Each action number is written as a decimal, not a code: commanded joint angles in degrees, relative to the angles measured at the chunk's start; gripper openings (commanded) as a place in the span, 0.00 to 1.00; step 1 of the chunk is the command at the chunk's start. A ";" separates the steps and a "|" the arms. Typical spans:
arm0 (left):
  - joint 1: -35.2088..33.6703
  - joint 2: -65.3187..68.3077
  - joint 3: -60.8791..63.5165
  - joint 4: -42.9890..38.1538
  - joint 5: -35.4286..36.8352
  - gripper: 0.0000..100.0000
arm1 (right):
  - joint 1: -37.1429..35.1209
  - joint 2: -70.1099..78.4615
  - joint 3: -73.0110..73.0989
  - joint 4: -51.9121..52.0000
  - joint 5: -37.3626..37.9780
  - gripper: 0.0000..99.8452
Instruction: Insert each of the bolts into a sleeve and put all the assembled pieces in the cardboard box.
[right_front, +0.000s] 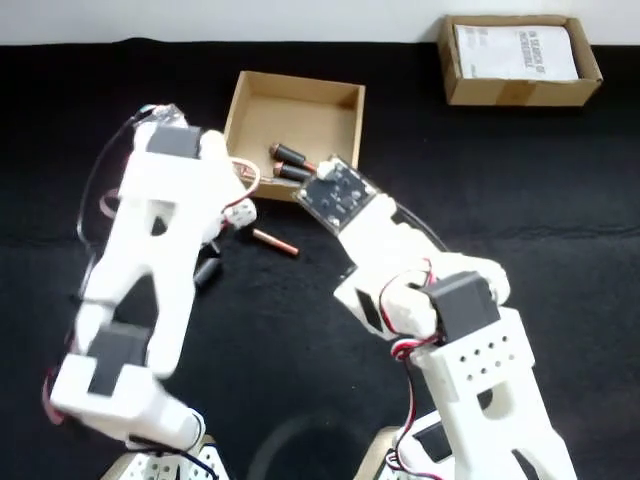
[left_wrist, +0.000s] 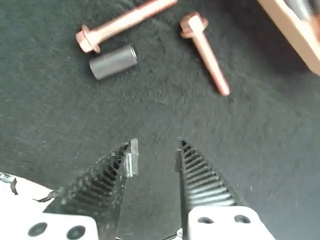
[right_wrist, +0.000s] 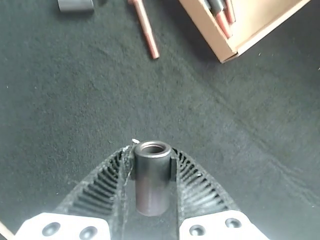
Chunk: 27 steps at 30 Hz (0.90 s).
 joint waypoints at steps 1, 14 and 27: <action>0.92 10.15 -8.40 0.35 2.29 0.15 | 0.75 -4.44 3.03 -1.45 -0.35 0.01; 0.84 35.74 -32.13 0.18 4.84 0.15 | 1.54 -18.86 18.42 -4.35 -0.44 0.01; 0.57 45.85 -43.47 1.05 4.92 0.15 | 1.54 -26.77 25.01 -4.26 2.20 0.01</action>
